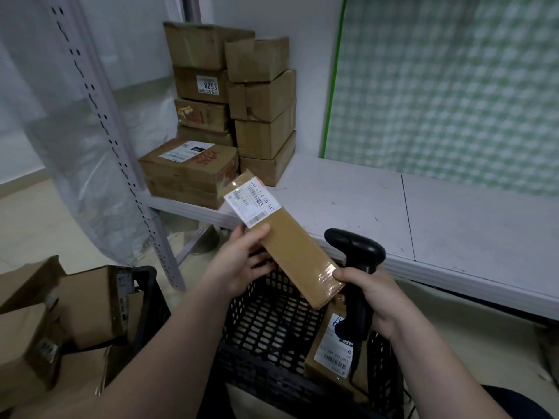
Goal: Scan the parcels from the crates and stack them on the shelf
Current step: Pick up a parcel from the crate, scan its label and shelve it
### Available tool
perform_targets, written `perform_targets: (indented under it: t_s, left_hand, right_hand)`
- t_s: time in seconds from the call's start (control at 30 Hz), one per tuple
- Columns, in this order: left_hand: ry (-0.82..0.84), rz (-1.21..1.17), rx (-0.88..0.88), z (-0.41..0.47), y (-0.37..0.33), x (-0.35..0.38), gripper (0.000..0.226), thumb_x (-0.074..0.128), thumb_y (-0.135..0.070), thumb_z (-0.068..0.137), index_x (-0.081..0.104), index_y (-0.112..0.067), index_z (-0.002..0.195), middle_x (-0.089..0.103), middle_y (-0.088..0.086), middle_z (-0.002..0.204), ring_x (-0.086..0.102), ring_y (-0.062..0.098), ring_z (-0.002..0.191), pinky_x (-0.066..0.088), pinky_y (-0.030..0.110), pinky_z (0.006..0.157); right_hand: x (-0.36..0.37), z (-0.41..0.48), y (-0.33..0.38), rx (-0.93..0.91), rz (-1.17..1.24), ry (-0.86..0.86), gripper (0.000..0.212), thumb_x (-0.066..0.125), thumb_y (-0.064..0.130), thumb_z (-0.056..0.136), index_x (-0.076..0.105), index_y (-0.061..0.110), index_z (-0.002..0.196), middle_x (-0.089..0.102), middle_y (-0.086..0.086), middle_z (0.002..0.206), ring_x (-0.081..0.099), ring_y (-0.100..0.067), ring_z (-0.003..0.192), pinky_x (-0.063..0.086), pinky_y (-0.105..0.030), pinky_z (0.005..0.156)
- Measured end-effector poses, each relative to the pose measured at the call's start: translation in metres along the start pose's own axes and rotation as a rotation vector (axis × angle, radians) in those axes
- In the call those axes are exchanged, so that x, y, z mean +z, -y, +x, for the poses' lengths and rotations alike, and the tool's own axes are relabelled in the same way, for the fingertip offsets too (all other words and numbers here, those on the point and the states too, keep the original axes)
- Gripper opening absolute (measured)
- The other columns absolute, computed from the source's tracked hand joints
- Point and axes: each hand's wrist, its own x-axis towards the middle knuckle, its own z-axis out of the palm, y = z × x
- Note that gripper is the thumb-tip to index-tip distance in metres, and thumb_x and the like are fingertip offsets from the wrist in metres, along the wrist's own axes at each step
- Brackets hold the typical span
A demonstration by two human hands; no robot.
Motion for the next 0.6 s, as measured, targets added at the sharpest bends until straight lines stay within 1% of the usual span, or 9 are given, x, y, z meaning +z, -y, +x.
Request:
perform_targets:
  t_s: [0.07,0.13,0.23,0.33,0.4,0.47,0.53,0.6]
  left_hand:
    - [0.046,0.038,-0.012,0.001,0.008,0.006,0.081,0.076,-0.033,0.064,0.043,-0.033,0.137,0.062,0.007,0.127,0.062,0.033,0.111,0.050,0.054,0.092]
    - [0.038,0.022,0.002,0.003,0.011,0.010,0.082,0.077,-0.033,0.062,0.043,-0.034,0.137,0.062,0.006,0.127,0.063,0.033,0.109,0.051,0.056,0.090]
    - [-0.005,0.046,0.059,0.009,0.011,0.011,0.076,0.077,-0.030,0.071,0.042,-0.038,0.138,0.064,0.003,0.126,0.065,0.029,0.108,0.056,0.050,0.080]
    - [-0.078,0.139,0.104,0.010,0.006,0.011,0.064,0.074,-0.028,0.080,0.045,-0.036,0.137,0.067,0.000,0.120,0.066,0.022,0.106,0.054,0.041,0.076]
    - [-0.123,0.214,0.132,0.007,0.000,0.011,0.061,0.074,-0.028,0.081,0.046,-0.030,0.135,0.067,0.000,0.116,0.066,0.020,0.101,0.052,0.036,0.074]
    - [-0.166,0.291,0.170,0.007,-0.004,0.009,0.063,0.076,-0.027,0.079,0.047,-0.024,0.135,0.067,0.000,0.114,0.066,0.018,0.097,0.051,0.031,0.070]
    - [-0.195,0.368,0.202,0.006,-0.009,0.007,0.064,0.078,-0.026,0.077,0.049,-0.022,0.134,0.067,-0.001,0.113,0.066,0.017,0.097,0.051,0.030,0.071]
    - [-0.199,0.429,0.207,0.006,-0.013,0.006,0.058,0.079,-0.026,0.076,0.051,-0.026,0.128,0.067,-0.003,0.111,0.065,0.018,0.097,0.054,0.035,0.078]
  right_hand:
    - [0.000,-0.001,0.000,0.043,0.033,0.004,0.019,0.072,0.010,0.078,0.065,0.006,0.096,0.068,-0.008,0.081,0.062,-0.020,0.072,0.049,-0.031,0.063]
    - [-0.001,-0.002,0.000,0.072,0.043,0.014,0.018,0.071,0.011,0.079,0.067,0.005,0.095,0.069,-0.009,0.082,0.062,-0.021,0.073,0.049,-0.030,0.064]
    - [-0.002,-0.002,0.000,0.068,0.007,0.006,0.017,0.074,0.014,0.079,0.069,0.009,0.094,0.070,-0.004,0.079,0.064,-0.016,0.069,0.048,-0.028,0.060]
    - [-0.002,0.000,0.006,0.024,-0.019,-0.063,0.019,0.075,0.016,0.080,0.068,0.010,0.096,0.069,-0.005,0.080,0.066,-0.016,0.069,0.050,-0.030,0.062]
    - [-0.003,0.001,0.013,-0.026,-0.051,-0.096,0.011,0.073,0.013,0.081,0.067,0.011,0.090,0.066,-0.004,0.073,0.062,-0.013,0.062,0.049,-0.026,0.059]
    - [-0.003,0.001,0.022,-0.108,-0.124,-0.121,0.007,0.073,0.010,0.081,0.067,0.012,0.083,0.064,0.001,0.064,0.058,-0.011,0.058,0.048,-0.022,0.055]
    - [-0.003,0.001,0.030,-0.182,-0.198,-0.158,0.009,0.075,0.010,0.080,0.066,0.012,0.080,0.061,0.007,0.055,0.056,-0.010,0.054,0.046,-0.019,0.050]
    - [-0.003,0.003,0.038,-0.234,-0.296,-0.205,0.011,0.078,0.014,0.077,0.066,0.015,0.077,0.059,0.007,0.050,0.054,-0.009,0.049,0.043,-0.020,0.049]
